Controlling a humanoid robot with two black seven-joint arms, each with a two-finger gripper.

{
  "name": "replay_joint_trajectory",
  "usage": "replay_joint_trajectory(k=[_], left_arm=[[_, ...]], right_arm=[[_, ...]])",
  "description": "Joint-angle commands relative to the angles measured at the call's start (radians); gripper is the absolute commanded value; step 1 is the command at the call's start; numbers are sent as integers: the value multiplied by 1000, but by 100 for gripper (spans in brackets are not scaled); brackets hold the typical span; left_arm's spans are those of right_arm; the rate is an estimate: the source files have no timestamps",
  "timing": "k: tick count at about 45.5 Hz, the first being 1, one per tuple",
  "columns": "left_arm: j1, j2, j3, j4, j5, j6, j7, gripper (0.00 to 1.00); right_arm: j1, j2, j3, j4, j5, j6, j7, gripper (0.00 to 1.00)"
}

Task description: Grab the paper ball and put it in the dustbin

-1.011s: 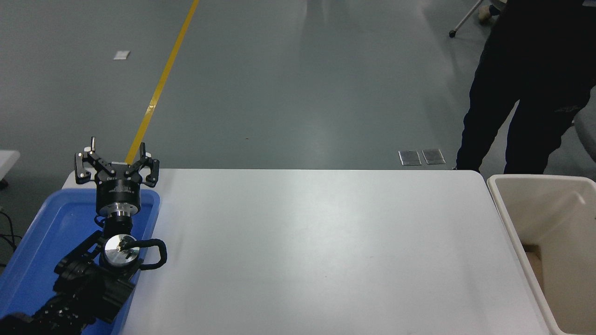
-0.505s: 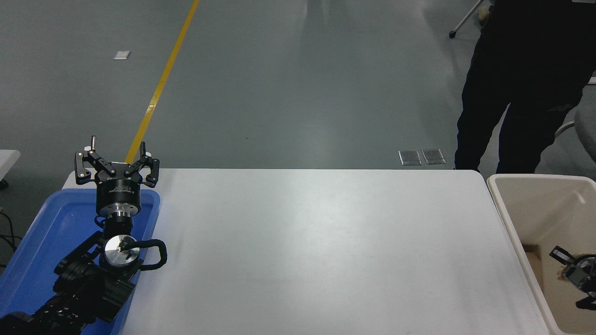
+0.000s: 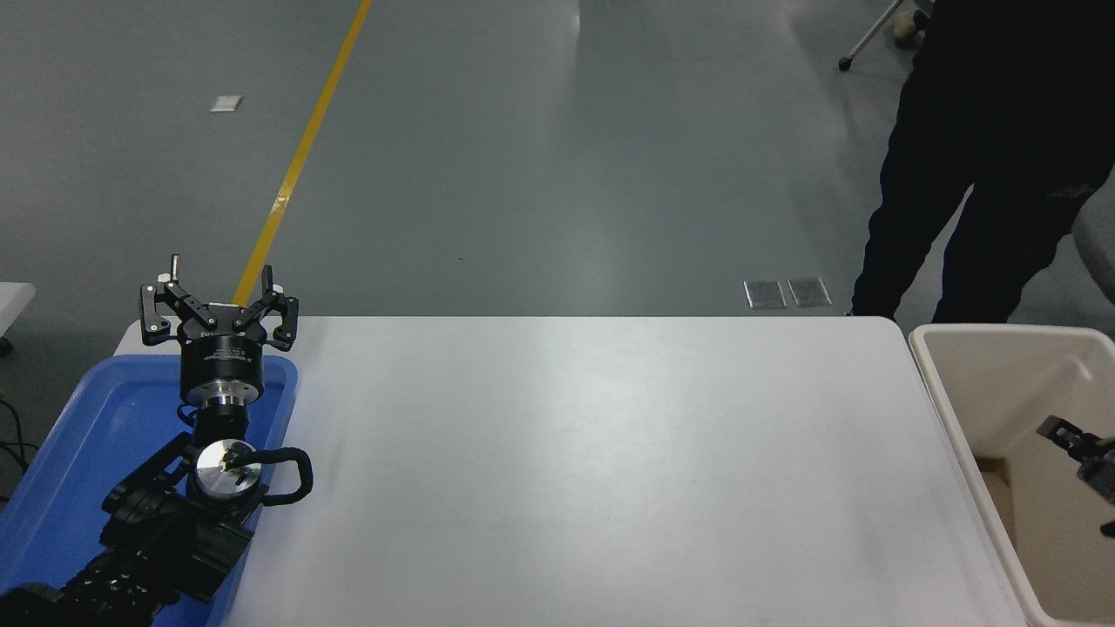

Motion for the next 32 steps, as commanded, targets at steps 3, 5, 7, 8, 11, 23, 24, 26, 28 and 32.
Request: replay_joint_trajectory(k=[3,5,7,8,11,23,24,26,28,32], left_arm=[[0,0,0,0,1,0,1,99],[0,0,0,0,0,0,1,99],[0,0,0,0,0,0,0,99],[0,0,0,0,1,0,0,99],[0,0,0,0,0,0,1,99],[2,0,0,0,0,0,1,99],[2,0,0,0,1,0,1,99],[2,0,0,0,0,0,1,99],[2,0,0,0,0,0,1,99],[2,0,0,0,0,0,1,99]], right_arm=[[614,-153,-193,475,-314,90,-1,100],[716,-143,-219,544,-317,136,-2,100],[818,-128,-228,618,-317,201,-2,100],[865,-122,-230,656,-317,237,-2,100],[980,-87,-228,757,-314,335,-1,100],[1200,211,-220,975,-299,470,4,100],[1205,229,-216,980,-290,490,6,100],[1208,260,-204,988,-262,533,6,100],[1208,278,-187,995,-224,571,7,100],[1211,308,-162,1006,-117,639,7,100]])
